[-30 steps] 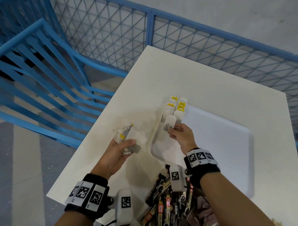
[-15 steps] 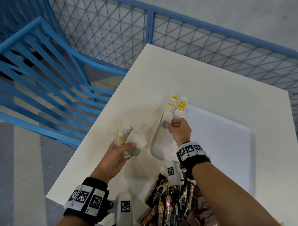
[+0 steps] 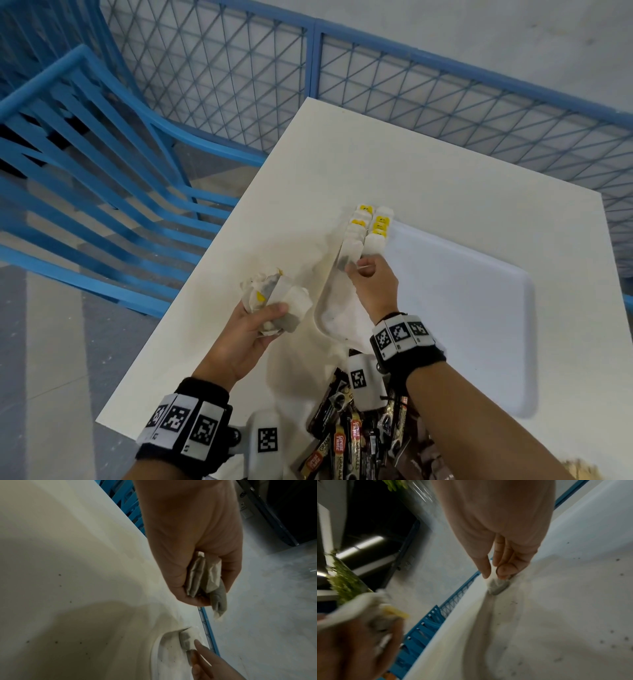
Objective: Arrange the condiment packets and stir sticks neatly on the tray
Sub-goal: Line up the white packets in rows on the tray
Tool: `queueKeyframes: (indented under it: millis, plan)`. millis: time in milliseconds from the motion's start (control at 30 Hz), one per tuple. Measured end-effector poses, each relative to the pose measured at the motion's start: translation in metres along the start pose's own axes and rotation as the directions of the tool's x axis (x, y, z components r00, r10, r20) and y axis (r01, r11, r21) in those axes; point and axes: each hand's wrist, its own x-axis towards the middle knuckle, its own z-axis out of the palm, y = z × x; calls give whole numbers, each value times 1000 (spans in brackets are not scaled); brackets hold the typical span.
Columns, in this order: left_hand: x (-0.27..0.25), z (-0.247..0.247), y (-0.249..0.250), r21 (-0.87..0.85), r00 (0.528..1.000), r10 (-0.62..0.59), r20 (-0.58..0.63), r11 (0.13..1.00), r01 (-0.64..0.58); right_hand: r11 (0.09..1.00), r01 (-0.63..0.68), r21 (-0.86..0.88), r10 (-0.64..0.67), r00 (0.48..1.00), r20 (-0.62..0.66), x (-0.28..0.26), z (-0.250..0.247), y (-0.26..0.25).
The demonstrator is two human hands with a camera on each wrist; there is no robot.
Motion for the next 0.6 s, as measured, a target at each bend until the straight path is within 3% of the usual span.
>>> queueKeyframes:
  millis: [133, 267, 333, 433, 600]
  plan:
    - [-2, 7, 2, 7, 1000, -4, 21, 1000, 4, 1000, -5, -12, 8, 970, 242, -34, -3, -14]
    - [-3, 12, 3, 7, 999, -14, 29, 1000, 13, 999, -20, 43, -9, 808, 589, -65, -10, -25]
    - [-4, 14, 3, 31, 999, -19, 38, 999, 18, 997, 7, 77, -56, 750, 659, -73, -12, -23]
    - [-4, 17, 2, 38, 999, -28, 29, 999, 27, 989, -12, 146, -85, 764, 639, -77, -15, -19]
    - [-4, 22, -2, 7, 999, -27, 19, 1000, 27, 908, -253, 333, 10, 808, 589, -74, -26, -20]
